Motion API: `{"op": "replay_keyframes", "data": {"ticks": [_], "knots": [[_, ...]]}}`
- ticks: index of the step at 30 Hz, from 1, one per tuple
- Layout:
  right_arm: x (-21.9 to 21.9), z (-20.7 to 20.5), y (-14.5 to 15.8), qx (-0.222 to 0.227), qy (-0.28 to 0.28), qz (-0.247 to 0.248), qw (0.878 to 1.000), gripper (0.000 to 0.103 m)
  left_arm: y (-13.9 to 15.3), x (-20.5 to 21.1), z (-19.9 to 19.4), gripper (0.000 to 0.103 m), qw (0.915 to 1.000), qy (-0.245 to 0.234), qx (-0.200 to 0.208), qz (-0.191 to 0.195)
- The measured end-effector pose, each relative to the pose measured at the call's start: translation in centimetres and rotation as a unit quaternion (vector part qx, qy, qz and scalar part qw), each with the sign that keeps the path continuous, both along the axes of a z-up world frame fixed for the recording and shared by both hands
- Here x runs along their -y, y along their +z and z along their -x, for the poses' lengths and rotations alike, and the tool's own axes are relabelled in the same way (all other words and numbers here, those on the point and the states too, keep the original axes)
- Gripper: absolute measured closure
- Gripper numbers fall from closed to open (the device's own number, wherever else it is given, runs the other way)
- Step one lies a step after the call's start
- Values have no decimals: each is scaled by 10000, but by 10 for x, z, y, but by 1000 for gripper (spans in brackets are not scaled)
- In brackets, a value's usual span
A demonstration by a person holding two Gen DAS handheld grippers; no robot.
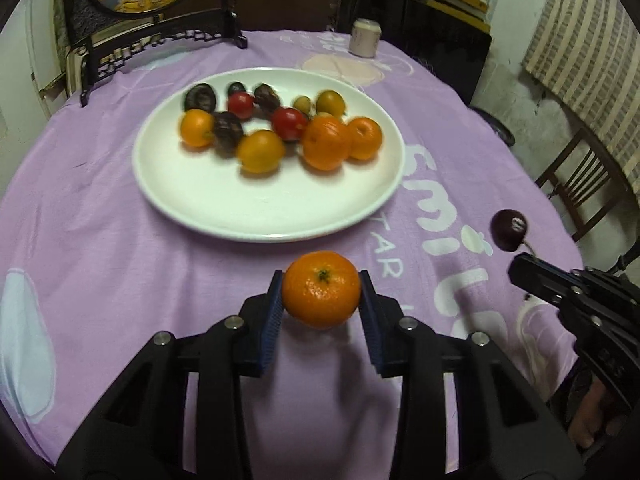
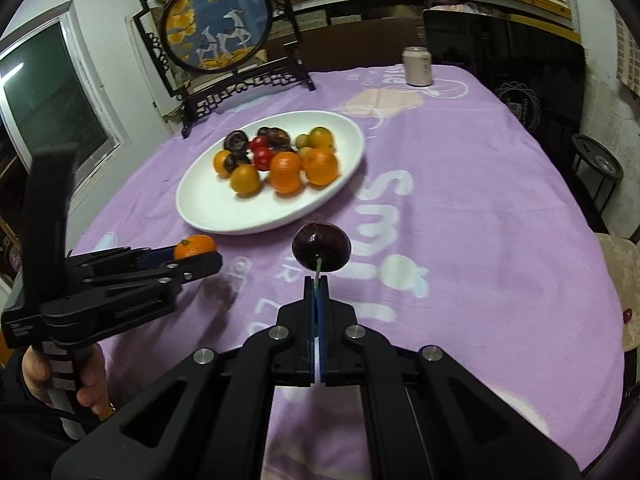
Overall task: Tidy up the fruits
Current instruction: 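Carry the tangerine with the left tool while the right tool carries the cherry, release both on plate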
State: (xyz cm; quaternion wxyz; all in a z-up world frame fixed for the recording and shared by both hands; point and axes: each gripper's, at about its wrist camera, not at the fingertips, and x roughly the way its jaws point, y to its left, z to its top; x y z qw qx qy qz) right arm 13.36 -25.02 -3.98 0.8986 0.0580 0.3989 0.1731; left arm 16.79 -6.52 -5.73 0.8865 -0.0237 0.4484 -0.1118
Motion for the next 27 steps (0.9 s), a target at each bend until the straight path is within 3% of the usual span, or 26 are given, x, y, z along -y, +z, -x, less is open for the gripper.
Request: {"op": "replay_keyframes", "data": {"ticks": [8,12,19,27], "knots": [[-47,-28,5,-112,249,59,9996,102,23,-61,-12,67,9987,374,274,200],[-70,-64,11,-156,323,83,9993,102,38,-77,-56,67,9985,443,308,130],[-94,-146,13,-277,169,376,9988,102,43,-62,-151,66,9993,371,88,33],[-101,-175,2,-442,253,412,9979,102,25,-46,-179,66,9995,281,-124,-122]]}}
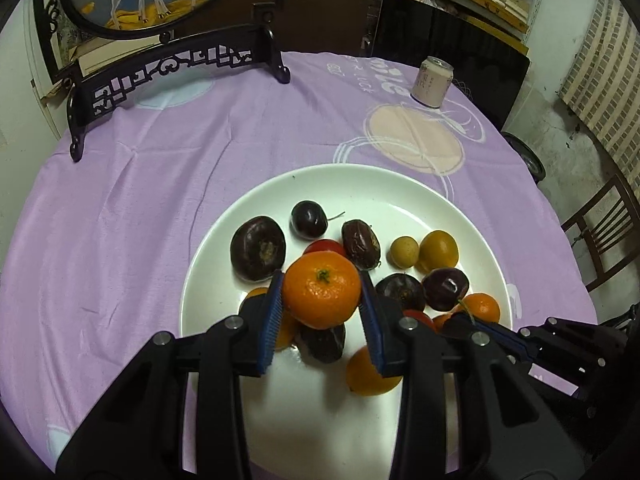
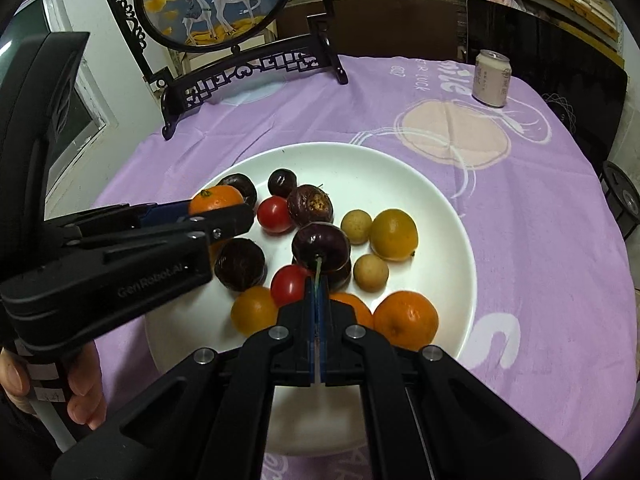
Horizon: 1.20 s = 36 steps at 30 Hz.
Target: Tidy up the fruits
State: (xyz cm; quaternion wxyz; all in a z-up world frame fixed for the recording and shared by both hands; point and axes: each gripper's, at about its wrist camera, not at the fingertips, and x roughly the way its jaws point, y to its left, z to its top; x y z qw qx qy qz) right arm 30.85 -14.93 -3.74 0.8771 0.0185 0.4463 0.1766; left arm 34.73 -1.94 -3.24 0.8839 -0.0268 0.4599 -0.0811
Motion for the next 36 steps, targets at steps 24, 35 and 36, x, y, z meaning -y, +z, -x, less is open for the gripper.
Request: {"op": "replay_keyframes", "data": {"ticks": [24,35,36], "knots": [[26,163,29,778,-661,343,9942,2,26,-26,200,2,9941,166,982,-432],[22,186,37,906,-680,418,9927,2,37,-35,226,2,9933,330,1068,-302],[22,187,37,916,-675,420,9926,2,38,-36,227,2,9931,340,1074,-310]]}}
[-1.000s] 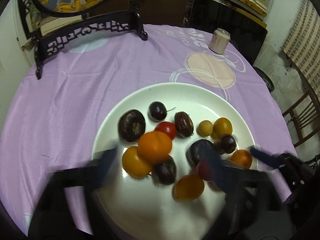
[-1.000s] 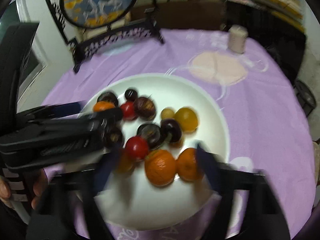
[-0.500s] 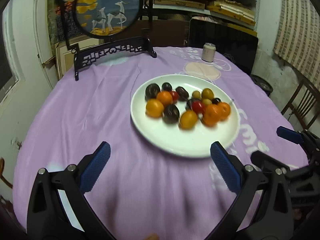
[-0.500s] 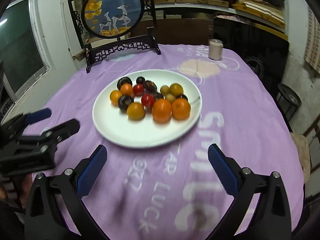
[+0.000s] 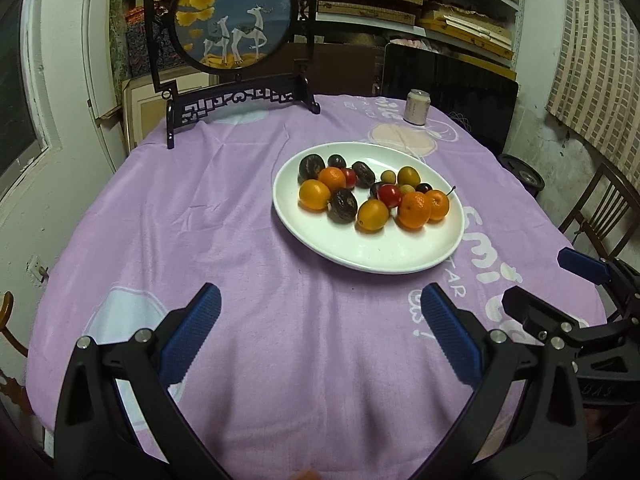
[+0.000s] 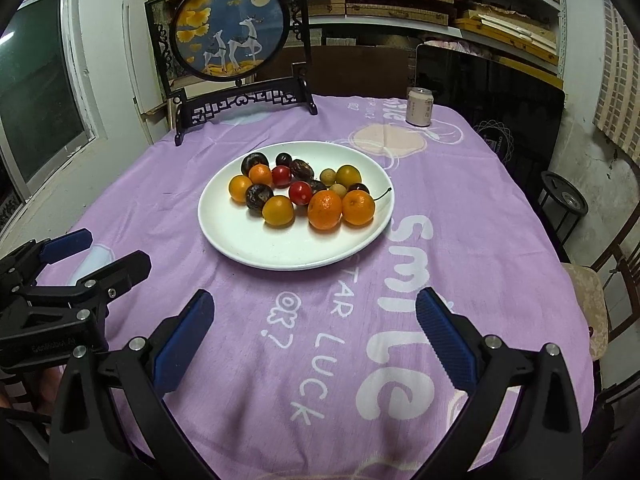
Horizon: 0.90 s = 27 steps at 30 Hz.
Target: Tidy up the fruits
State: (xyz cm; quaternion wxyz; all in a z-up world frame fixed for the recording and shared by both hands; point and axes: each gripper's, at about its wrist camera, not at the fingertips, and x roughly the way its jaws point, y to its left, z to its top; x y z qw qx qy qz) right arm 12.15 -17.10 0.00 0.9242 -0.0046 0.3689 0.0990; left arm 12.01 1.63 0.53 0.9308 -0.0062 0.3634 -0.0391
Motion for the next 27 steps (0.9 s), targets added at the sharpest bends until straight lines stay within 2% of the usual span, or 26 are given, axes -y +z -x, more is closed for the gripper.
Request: {"op": "replay_keyframes", "data": {"ticks": [17,27], "knots": [[-6,2,1,10,67,7,10000,2,3,-4,0,2,9998,98,133,-61],[-8,1,0,-6,75,12,10000,2,1,-14,-6,2,9995,236,-101,165]]}}
